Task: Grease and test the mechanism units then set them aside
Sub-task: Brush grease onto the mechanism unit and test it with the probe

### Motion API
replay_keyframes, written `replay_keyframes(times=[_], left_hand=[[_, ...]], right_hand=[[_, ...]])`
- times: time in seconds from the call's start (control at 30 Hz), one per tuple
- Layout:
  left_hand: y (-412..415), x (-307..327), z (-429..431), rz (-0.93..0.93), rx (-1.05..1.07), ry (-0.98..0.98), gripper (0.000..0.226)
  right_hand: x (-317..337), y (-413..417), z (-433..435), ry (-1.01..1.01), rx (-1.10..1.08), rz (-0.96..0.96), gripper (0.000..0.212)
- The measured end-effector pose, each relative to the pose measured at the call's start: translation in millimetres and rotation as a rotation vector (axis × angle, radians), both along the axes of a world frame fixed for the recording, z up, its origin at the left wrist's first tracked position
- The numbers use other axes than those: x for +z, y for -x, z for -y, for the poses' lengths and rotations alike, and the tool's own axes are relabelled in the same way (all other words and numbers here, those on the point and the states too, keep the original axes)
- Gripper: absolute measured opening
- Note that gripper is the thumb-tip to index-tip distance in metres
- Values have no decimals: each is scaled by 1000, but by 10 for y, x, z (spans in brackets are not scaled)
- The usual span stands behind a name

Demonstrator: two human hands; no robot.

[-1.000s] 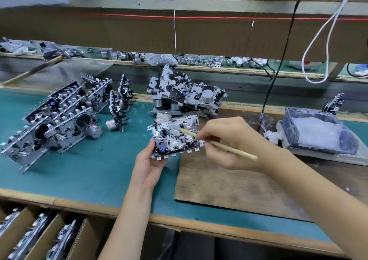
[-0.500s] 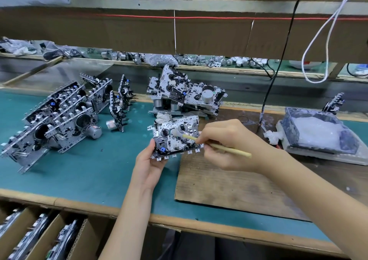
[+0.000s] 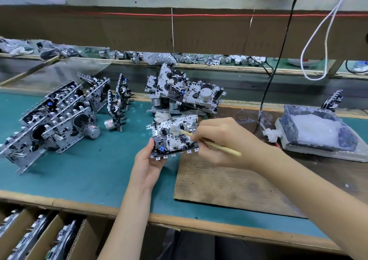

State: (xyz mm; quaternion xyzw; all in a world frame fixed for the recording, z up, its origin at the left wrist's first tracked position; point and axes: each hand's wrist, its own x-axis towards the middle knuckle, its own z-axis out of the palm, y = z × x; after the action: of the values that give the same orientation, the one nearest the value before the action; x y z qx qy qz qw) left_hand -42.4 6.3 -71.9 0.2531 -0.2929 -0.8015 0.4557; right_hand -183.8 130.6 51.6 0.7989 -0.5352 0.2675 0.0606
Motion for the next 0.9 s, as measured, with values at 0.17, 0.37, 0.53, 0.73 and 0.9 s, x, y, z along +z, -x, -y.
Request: replay_keyframes(times=[0.17,0.37,0.53,0.73,0.9], left_hand=[[-3,6,-6,-8,-6,0,52],[0,15,-18,-9,1,10,53],[3,1,-2,-14,1,1,53],[-1,5,-10,-43,-8,-16,57],[1,-5,-8,-63,-14,-76,52]], right_hand=[[3,3,-5,58,5,19,12],[-9,-10,-14,99,-10,23,12],[5,-8,-84,127,-111,-3,17],[-125,355,-303,-102,-707,-229,31],[-289,700,-619,-504,-1245,-386,34]])
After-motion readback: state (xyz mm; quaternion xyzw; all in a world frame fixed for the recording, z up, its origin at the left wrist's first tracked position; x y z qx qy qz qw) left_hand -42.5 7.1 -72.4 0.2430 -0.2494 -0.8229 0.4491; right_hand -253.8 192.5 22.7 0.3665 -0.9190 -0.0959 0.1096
